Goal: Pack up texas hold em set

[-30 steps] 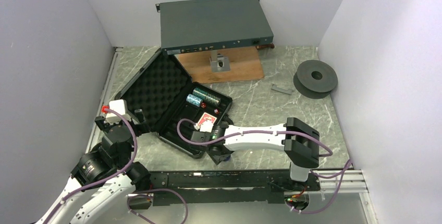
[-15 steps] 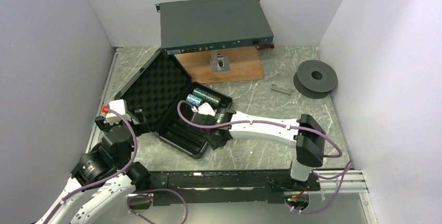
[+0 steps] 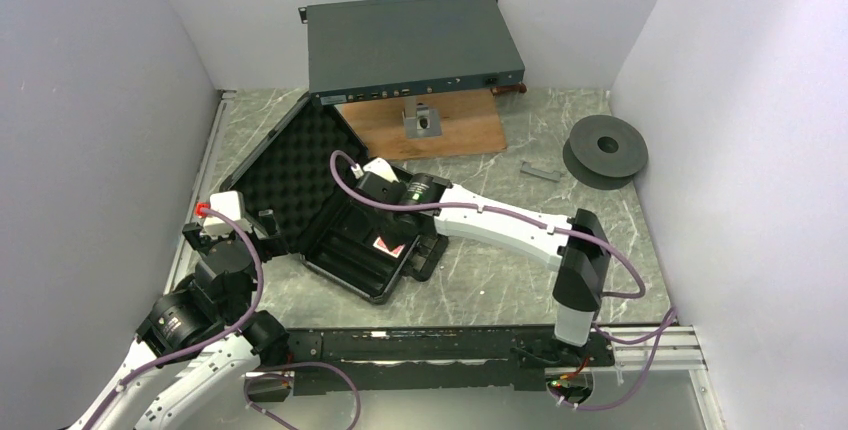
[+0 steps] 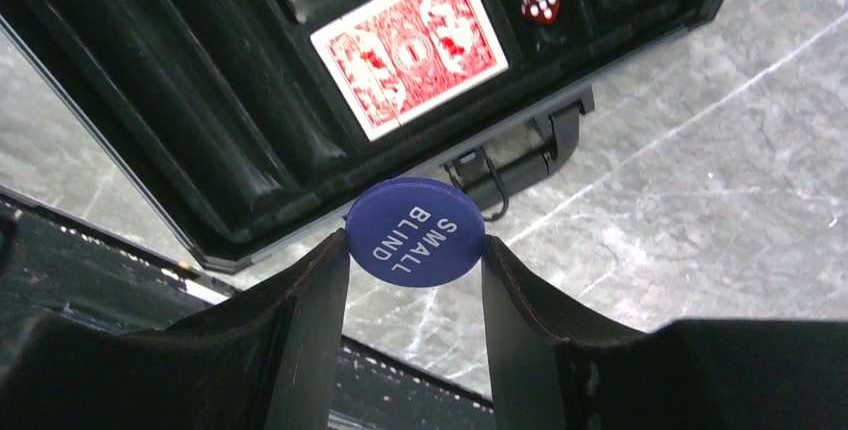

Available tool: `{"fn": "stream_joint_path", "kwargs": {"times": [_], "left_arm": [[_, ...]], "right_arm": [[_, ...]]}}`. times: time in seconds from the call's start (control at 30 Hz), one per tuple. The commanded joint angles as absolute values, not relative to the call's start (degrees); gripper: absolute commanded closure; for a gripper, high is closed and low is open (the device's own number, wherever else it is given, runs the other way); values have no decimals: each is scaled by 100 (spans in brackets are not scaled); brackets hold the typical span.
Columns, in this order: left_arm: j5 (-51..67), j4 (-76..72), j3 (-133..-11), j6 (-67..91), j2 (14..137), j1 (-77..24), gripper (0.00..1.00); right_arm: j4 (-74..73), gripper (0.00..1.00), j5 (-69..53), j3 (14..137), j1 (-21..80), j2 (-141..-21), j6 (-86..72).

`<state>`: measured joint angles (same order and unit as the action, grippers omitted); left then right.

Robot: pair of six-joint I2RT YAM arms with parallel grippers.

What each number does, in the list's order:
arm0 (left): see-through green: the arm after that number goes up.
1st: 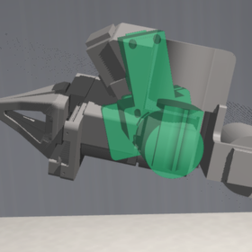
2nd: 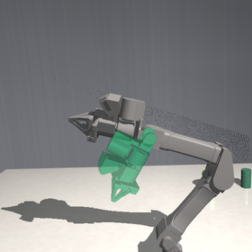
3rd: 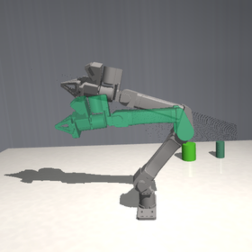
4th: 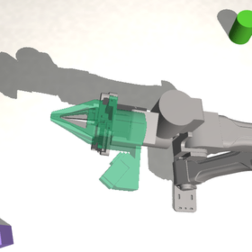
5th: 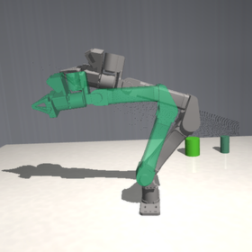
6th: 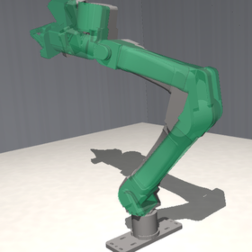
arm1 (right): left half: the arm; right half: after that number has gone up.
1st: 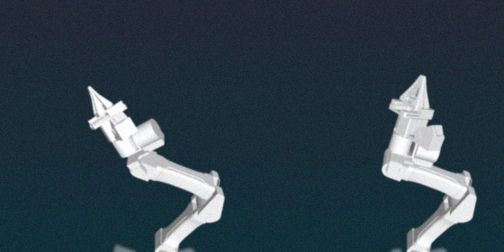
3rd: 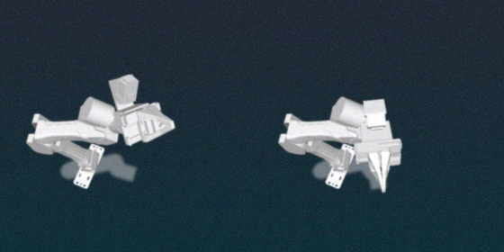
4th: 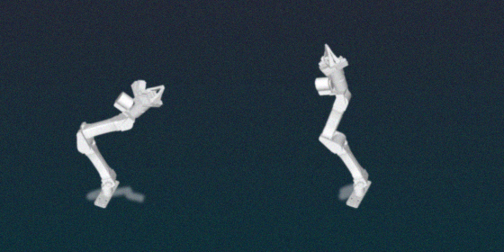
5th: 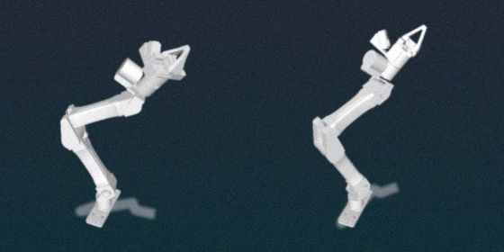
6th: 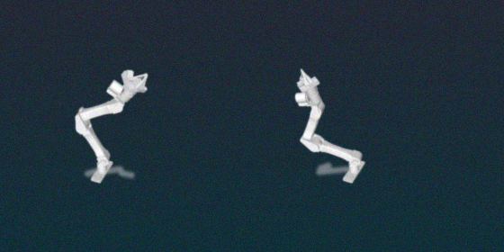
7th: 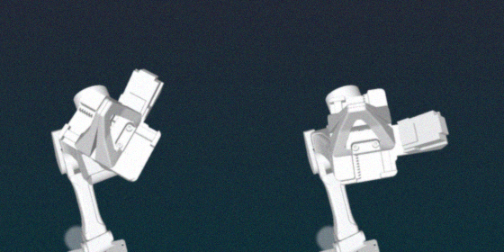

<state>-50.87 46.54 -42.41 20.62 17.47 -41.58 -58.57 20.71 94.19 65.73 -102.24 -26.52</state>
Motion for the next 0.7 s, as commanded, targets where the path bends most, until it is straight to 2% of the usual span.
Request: {"fn": "stream_joint_path", "kwargs": {"times": [0.0, 0.67], "left_arm": [[-5078, 4448, -4245, 1980, 1794, -4131, 1], [-5110, 4408, -4221, 1942, 1748, -4125, 1]], "right_arm": [[-5588, 60, 2120, 9940, 6495, -10486, -2382], [-4932, 62, 1723, 10975, 6255, -11567, -2027]]}}
